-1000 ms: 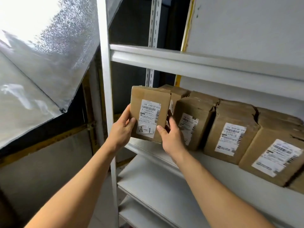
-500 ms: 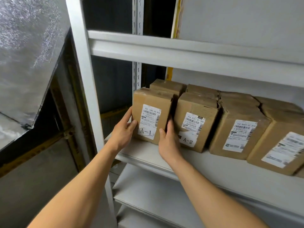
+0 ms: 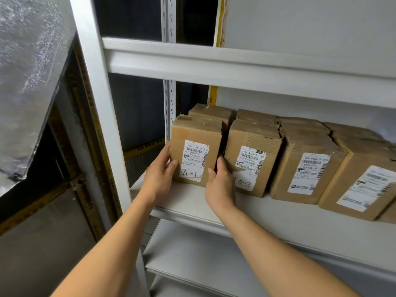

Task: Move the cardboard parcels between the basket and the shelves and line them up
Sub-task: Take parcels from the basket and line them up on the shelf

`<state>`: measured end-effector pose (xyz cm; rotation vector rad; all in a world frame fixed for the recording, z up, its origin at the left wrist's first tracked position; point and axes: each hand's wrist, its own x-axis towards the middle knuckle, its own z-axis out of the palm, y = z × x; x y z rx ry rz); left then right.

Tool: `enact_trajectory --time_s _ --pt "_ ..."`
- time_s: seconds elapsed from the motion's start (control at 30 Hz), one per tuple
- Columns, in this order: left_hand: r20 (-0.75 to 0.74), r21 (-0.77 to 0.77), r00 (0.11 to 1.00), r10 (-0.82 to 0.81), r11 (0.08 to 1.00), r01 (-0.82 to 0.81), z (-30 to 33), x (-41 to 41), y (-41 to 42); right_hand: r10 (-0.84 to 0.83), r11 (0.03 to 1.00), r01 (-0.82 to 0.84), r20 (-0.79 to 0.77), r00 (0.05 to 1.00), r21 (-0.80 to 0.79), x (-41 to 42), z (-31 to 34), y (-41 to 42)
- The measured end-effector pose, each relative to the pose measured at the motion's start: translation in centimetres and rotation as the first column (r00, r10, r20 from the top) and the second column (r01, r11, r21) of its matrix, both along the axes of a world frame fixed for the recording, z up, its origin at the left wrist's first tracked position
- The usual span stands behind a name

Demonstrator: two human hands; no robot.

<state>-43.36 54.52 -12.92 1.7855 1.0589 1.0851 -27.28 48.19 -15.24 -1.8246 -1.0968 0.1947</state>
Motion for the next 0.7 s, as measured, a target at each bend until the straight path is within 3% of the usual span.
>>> enact_trajectory --time_s 0.2,0.4,0.53,0.7 --pt "0.084 -0.005 0.996 0.025 1.0 -0.025 -0.6 0.7 -0.6 0.027 0.996 -0.026 0.009 1.0 -0.089 -0.5 -0.1 0.3" --pt "0.045 0.043 0.999 0.015 0.999 -0.017 -0.6 0.2 -0.6 0.097 0.991 -0.1 -0.033 0.995 -0.092 -0.1 -0.1 -0.9" --pt "0.039 0.042 0.999 0.009 0.999 -0.011 -0.5 0.2 -0.5 0.162 0.986 -0.159 -0.051 0.986 0.048 -0.1 2.5 -4.0" --pt "0.062 -0.003 0.998 -0.015 1.0 0.015 0.1 0.0 0.3 0.013 0.966 -0.087 0.289 0.957 0.244 3.1 8.2 -7.0"
